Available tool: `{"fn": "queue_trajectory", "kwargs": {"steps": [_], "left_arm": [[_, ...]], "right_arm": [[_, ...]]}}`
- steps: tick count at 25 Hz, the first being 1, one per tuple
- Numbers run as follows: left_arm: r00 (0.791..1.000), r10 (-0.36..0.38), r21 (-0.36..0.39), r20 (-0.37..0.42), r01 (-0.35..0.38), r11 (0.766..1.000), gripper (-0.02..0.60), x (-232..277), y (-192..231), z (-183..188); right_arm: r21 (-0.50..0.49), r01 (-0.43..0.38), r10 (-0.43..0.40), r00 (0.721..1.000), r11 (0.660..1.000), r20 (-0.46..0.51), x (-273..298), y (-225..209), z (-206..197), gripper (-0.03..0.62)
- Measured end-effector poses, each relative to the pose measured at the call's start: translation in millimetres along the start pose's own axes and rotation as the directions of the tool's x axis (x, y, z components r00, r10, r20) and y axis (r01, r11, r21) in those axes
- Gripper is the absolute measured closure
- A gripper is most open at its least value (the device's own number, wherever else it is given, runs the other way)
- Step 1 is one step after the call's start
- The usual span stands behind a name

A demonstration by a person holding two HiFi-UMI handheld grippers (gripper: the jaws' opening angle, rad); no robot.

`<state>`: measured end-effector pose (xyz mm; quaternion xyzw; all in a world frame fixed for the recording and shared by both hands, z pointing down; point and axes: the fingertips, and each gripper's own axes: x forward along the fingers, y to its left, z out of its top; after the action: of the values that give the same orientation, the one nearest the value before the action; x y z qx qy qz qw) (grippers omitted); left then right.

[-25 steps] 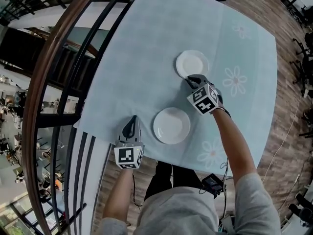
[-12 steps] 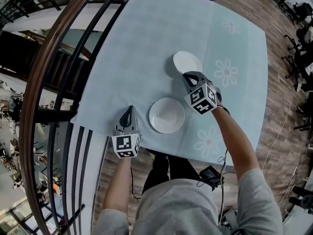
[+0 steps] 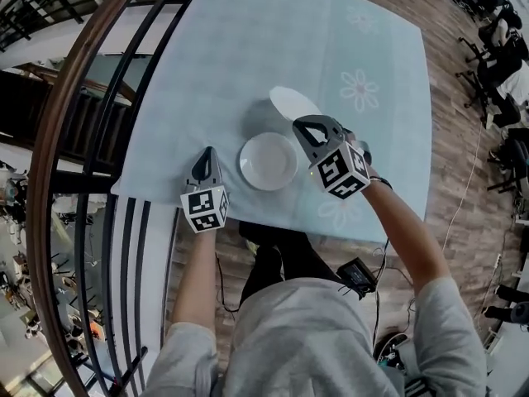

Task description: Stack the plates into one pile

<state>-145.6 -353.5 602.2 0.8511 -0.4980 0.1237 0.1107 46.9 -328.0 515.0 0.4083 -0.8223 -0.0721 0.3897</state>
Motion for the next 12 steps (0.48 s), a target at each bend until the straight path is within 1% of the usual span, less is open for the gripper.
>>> {"fn": "queue_trajectory", "kwargs": {"steps": [5,12], "left_arm": [[1.000,0.003,0.001,0.004,-0.003,1.000,0.563,6,-9,-3],[1.000,0.010,-0.002,0.003,-0.010,1.000,0.563,15,-14,-1]], "right_arm": [[-0.039,-0.032,0.033,0.999,0.999,0.035,-24,35,5,0.566],[-0.086,-0.083,0.087,0.996,0.993,0.033,-24,76,-2,0.565]]}}
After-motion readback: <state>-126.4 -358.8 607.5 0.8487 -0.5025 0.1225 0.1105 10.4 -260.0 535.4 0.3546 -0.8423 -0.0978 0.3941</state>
